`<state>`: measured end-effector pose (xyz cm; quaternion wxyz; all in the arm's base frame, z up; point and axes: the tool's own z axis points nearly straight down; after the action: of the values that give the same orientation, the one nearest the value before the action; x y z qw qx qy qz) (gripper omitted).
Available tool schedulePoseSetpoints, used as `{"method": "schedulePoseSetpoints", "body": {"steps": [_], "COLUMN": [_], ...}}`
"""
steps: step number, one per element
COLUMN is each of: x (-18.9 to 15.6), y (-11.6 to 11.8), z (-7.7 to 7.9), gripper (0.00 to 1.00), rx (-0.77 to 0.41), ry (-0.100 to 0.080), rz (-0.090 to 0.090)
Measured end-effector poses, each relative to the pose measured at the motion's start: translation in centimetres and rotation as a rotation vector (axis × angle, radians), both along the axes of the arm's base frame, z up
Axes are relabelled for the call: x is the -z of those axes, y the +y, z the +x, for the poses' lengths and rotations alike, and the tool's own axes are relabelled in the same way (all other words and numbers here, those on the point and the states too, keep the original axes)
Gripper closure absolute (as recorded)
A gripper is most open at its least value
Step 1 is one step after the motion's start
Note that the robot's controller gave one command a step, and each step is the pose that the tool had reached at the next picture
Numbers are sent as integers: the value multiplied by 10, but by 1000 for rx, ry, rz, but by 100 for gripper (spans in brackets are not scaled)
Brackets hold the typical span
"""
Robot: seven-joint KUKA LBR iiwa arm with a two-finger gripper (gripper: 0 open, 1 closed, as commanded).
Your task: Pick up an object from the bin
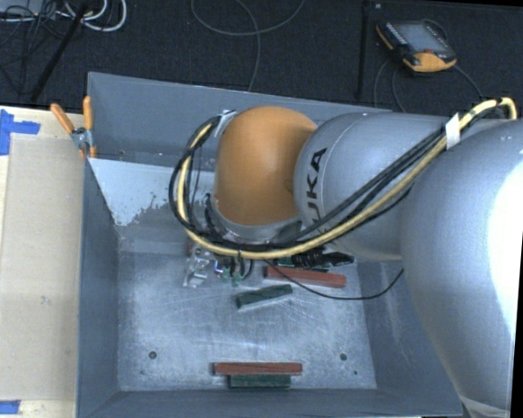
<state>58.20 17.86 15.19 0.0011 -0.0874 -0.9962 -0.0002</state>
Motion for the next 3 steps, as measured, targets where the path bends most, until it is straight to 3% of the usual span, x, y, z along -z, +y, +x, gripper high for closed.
{"method": "schedulePoseSetpoints", "body": {"steps": [1,2,3], "x": [-42,-60,-20], "y": [-14,-6,-74], "z": [-24,-24,-22], "gripper": [100,100,0], "rx": [-139,-340,-73], "ry": [3,-6,0], "rz": [-3,1,-1]}}
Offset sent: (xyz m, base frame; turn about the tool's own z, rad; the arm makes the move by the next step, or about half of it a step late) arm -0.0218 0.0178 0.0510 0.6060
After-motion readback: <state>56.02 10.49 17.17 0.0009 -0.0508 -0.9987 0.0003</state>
